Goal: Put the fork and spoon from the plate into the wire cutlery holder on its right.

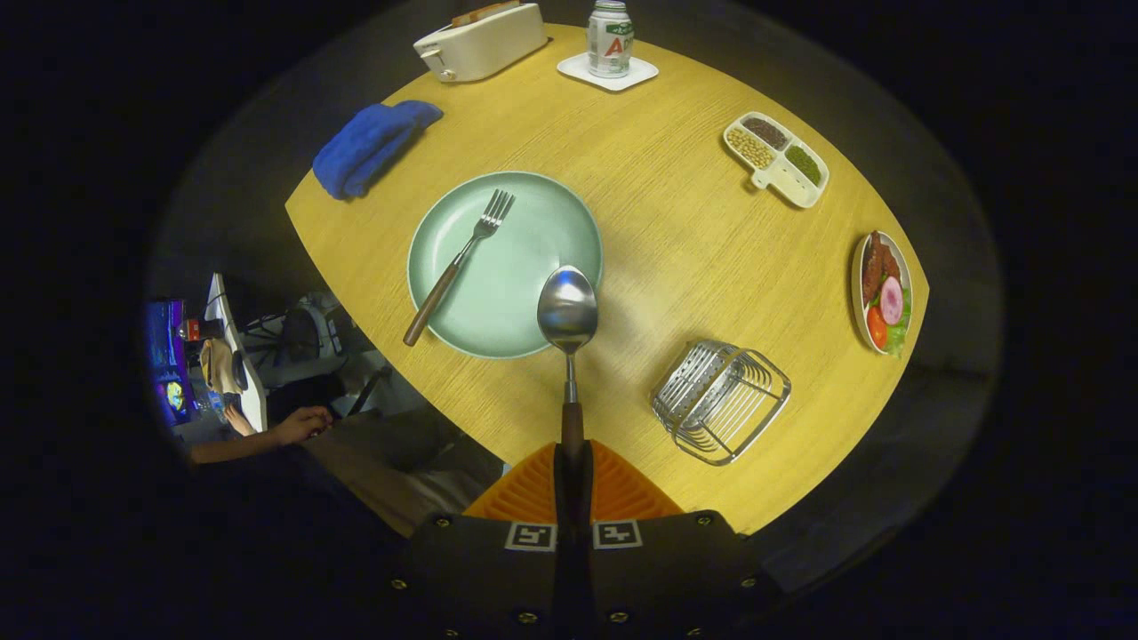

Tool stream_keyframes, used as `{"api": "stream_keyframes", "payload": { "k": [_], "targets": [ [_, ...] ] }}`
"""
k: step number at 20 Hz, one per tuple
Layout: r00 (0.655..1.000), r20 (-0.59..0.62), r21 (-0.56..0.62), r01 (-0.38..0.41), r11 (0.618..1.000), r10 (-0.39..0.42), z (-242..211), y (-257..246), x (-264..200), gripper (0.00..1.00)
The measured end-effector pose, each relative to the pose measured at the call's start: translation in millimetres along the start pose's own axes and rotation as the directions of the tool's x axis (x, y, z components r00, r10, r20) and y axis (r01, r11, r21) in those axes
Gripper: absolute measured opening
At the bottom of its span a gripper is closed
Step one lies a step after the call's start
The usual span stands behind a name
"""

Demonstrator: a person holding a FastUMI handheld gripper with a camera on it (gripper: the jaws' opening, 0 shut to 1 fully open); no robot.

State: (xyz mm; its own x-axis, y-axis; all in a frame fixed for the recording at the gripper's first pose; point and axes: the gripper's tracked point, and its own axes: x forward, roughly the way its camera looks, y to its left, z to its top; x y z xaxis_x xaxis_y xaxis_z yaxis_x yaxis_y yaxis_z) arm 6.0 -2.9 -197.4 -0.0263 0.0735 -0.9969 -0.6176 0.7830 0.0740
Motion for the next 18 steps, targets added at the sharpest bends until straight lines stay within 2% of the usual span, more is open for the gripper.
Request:
{"api": "stream_keyframes", "payload": {
  "k": [8,15,18],
  "targets": [
    [0.998,-0.04,0.108,0.049,0.993,-0.045,-51,-52,-34,0.01],
    [0.995,-0.093,0.173,0.051,0.984,-0.036,-75,-74,-34,0.01],
    [0.987,-0.13,0.174,0.12,0.977,-0.098,-75,-94,-27,0.01]
  ]
}}
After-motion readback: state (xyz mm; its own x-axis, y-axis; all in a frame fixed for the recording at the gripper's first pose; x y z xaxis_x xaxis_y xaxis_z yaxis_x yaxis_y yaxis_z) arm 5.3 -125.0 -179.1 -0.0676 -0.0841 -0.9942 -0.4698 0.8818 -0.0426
